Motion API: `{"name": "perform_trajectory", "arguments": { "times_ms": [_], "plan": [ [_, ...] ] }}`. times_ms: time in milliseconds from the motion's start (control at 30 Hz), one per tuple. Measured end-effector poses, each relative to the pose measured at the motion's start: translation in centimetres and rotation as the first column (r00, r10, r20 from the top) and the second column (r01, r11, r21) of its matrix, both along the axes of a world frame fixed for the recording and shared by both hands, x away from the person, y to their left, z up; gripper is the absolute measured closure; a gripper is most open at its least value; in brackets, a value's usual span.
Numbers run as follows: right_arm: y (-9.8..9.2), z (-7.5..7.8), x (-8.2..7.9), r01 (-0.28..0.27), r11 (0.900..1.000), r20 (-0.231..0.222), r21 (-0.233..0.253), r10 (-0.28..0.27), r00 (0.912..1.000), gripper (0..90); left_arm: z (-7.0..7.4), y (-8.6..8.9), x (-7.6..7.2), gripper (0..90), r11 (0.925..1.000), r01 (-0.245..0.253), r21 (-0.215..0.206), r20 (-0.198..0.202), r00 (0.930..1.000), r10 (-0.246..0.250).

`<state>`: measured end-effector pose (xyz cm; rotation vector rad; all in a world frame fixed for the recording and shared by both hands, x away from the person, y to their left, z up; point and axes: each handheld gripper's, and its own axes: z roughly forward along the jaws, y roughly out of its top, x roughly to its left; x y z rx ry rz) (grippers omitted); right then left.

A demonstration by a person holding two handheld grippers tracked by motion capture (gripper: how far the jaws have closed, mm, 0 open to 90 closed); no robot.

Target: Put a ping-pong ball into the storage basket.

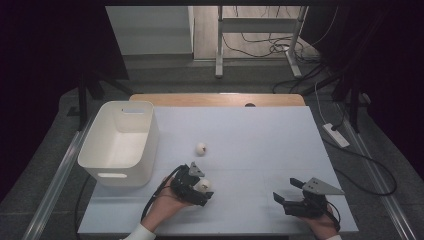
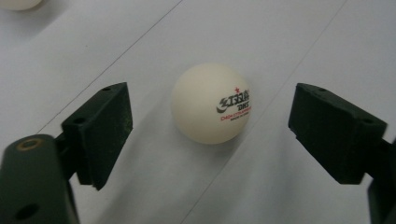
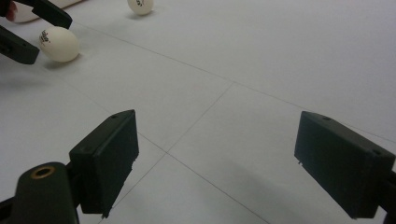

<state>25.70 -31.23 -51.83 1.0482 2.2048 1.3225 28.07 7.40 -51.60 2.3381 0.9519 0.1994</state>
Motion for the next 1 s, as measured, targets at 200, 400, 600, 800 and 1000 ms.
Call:
{"name": "perform_trajectory", "arguments": {
  "times_ms": [200, 400, 600, 800, 1000],
  "plan": [
    [0.0, -0.04, 0.03, 0.002, 1.0, 0.002, -0.003, -0.002, 1.0, 13.7, -0.18, -0.05, 0.04, 27.3, 1.0, 0.004, 0.009, 0.008, 1.0, -0.004],
    [-0.08, 0.01, 0.01, 0.005, 1.0, 0.005, -0.004, -0.005, 1.0, 13.7, -0.42, -0.04, 0.1, 45.3, 0.9997, 0.02, 0.014, 0.006, 0.9998, -0.02],
    [-0.15, -0.02, 0.03, 0.007, 1.0, 0.004, -0.005, -0.007, 1.0, 13.7, -0.24, 0.25, 0.01, 50.9, 0.9996, 0.027, -0.008, 0.012, 0.9996, -0.027],
    [-0.14, -0.05, 0.06, 0.007, 1.0, 0.004, -0.008, -0.007, 1.0, 13.7, -0.03, 0.57, -0.08, 51.1, 0.9993, 0.026, -0.028, 0.018, 0.9995, -0.026],
    [-0.18, -0.06, 0.05, 0.008, 1.0, 0.007, -0.007, -0.008, 0.9999, 13.8, 0.22, 0.71, -0.36, 51.0, 0.9976, 0.046, -0.051, 0.036, 0.9984, -0.045]
  ]
}}
